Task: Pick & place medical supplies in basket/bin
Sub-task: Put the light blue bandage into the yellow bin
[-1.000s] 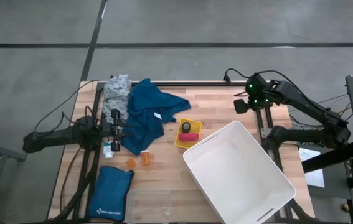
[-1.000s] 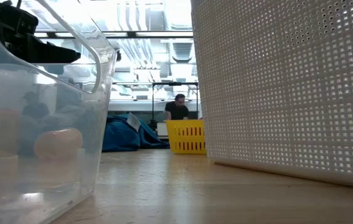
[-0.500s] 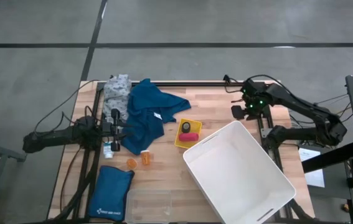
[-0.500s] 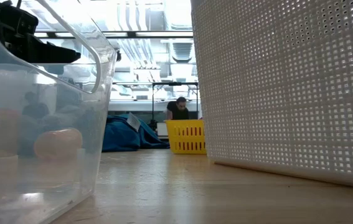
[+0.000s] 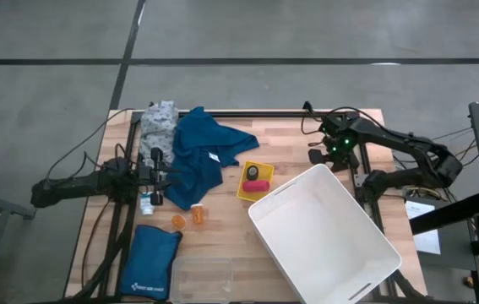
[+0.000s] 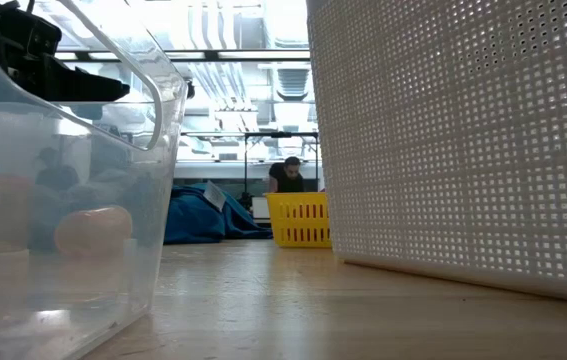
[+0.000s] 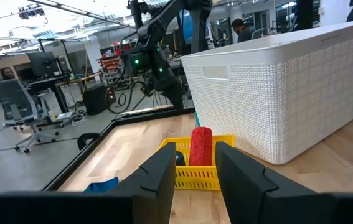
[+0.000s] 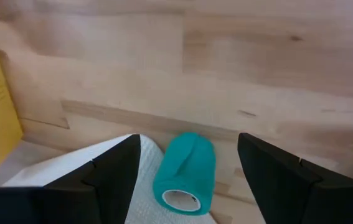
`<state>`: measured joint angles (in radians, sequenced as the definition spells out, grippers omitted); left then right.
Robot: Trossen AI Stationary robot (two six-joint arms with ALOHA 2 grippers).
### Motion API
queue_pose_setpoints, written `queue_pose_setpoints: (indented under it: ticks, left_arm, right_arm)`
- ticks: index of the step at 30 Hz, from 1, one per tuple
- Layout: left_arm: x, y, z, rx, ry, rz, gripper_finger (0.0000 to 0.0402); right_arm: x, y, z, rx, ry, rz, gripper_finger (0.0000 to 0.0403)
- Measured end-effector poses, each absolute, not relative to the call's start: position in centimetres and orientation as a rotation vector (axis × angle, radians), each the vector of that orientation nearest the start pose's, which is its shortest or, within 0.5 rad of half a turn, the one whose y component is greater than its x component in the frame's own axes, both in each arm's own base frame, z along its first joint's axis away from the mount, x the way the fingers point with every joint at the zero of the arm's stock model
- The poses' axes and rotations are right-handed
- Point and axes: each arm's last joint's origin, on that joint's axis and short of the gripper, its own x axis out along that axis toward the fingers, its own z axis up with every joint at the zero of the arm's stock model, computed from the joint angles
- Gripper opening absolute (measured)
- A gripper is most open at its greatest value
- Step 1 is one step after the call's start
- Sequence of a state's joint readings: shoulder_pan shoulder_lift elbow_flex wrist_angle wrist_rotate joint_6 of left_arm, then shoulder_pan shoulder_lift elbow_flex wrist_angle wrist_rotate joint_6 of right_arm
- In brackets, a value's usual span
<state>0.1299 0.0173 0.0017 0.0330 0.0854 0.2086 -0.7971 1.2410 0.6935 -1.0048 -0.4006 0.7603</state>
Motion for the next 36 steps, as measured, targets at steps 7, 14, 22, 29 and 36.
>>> queue_pose_setpoints:
  ticks: [7, 14, 22, 29, 36]
  left_arm:
    - [9.8, 1.0, 16.6, 0.210, -0.013, 0.046, 0.0118]
    - [9.8, 1.0, 16.6, 0.210, -0.013, 0.046, 0.0118]
    - [9.8, 1.0, 16.6, 0.210, -0.013, 0.046, 0.0118]
    - [9.8, 1.0, 16.6, 0.210, -0.013, 0.047, 0.0118]
    - [9.8, 1.0, 16.6, 0.210, -0.013, 0.046, 0.0118]
  right_arm:
    - [13.7, -12.3, 17.3, 1.547, 1.203, -0.830, 0.0298]
    - [14.6, -12.3, 16.4, 1.599, 1.237, -0.782, 0.0313]
    - [15.5, -11.9, 15.3, 1.589, 1.309, -0.766, 0.0313]
    - [16.1, -11.3, 15.0, 1.566, 1.350, -0.747, 0.0313]
    - [16.6, -10.5, 15.0, 1.539, 1.382, -0.713, 0.0313]
